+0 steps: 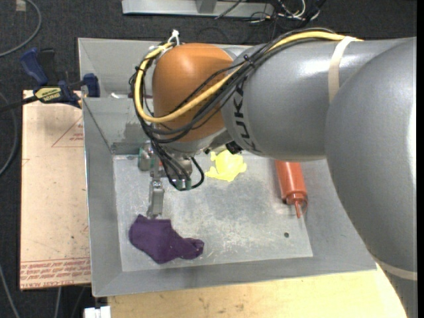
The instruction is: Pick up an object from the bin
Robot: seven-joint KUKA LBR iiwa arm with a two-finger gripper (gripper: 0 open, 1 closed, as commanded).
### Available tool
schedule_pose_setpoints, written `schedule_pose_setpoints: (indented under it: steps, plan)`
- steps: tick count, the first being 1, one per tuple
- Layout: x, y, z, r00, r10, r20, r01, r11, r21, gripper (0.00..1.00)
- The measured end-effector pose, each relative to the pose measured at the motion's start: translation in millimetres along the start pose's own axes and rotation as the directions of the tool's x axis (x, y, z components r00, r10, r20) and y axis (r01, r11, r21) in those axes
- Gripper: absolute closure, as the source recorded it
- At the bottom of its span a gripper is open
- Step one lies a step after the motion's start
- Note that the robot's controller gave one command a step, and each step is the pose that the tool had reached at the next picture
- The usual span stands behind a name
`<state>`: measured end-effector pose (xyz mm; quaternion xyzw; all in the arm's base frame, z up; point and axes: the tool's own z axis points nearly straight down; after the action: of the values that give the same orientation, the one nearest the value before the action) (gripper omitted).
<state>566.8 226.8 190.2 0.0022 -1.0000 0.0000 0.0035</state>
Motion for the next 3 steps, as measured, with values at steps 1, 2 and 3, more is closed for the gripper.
schedule_pose_setpoints:
  steps: [1,2,3]
  plan:
    - [-2.0,-1.1,-4.9,1.000,0.004,0.008,-0.004,1.000,-0.001,0.00]
    - [35.7,-8.7,60.0,1.000,-0.022,0.007,0.022,1.000,-0.002,0.00]
    - [77.9,-11.9,67.9,0.995,0.102,-0.001,-0.102,0.995,0.001,0.00]
